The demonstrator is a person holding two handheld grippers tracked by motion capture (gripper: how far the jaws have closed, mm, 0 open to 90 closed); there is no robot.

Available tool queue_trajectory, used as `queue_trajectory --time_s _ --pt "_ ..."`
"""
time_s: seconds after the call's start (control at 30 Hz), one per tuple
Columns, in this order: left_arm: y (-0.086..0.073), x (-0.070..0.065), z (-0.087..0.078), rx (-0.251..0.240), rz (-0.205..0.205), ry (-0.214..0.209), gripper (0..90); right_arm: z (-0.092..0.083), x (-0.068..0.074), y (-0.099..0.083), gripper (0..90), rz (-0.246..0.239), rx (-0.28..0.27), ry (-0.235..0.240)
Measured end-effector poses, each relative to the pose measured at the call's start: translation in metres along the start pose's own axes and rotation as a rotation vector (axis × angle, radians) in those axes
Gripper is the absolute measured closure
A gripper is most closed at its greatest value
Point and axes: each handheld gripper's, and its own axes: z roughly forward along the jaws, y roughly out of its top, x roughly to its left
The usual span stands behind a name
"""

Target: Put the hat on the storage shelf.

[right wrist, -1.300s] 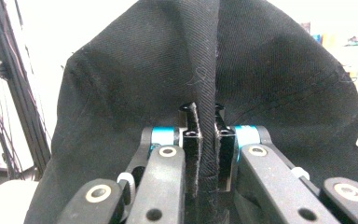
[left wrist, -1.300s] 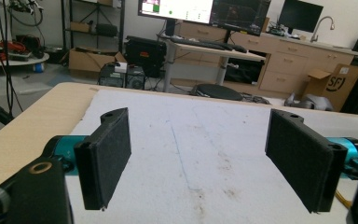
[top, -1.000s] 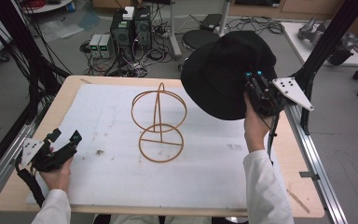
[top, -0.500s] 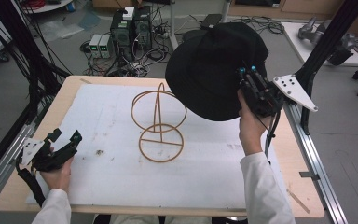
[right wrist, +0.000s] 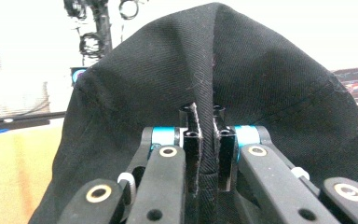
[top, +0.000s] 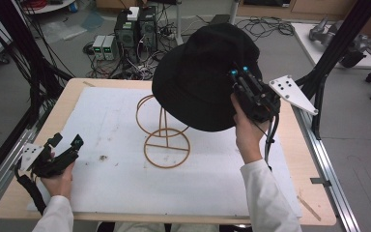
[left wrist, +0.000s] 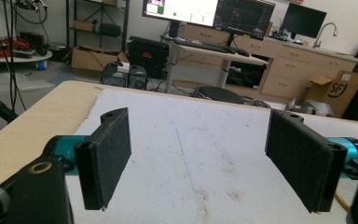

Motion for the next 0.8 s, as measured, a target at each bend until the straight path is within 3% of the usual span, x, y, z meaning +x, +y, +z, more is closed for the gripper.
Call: queue_trajectory --time_s 0.3,0.8 --pt "0.0 0.003 -0.001 -0.006 -0.012 0.005 22.7 0.015 0.029 -0.002 86.5 0.007 0.021 0.097" --pt "0.0 0.005 -0.002 -0.009 -0.019 0.006 22.7 0.042 0.062 -0.028 86.6 0.01 0.105 0.187"
